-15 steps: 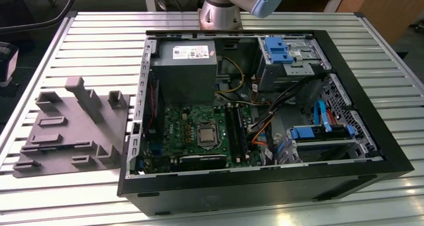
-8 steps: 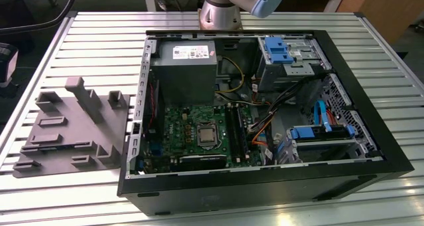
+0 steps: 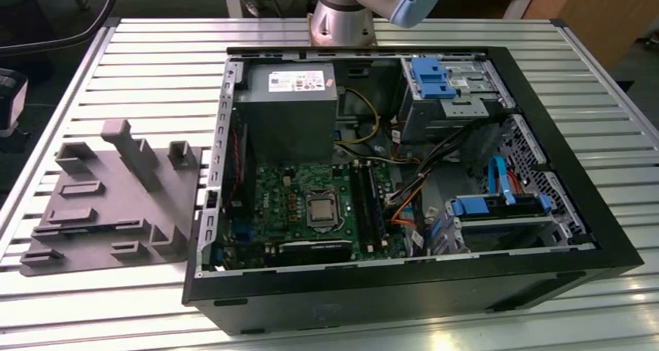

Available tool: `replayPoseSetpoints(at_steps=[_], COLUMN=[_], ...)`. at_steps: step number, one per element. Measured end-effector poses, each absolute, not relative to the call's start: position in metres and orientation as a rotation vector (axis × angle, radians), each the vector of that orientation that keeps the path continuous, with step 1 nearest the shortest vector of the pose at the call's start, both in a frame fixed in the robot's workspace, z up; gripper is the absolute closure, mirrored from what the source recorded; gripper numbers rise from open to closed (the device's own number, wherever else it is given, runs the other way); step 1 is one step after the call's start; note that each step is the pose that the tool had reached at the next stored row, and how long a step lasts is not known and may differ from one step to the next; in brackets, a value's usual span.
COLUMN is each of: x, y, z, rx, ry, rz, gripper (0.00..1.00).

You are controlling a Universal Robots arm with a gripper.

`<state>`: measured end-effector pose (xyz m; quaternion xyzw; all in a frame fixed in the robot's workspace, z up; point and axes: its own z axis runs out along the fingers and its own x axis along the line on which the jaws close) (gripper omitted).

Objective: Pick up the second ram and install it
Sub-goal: 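Reach for the second ram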

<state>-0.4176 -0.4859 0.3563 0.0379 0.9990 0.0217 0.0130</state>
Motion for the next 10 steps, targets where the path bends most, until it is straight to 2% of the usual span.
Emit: replayPoseSetpoints(at_steps=[10], x=[-0.4189], y=[-0.4863], z=[0.3523], rx=[0.118], ry=[3.113], rz=[0.068], gripper=[0.89])
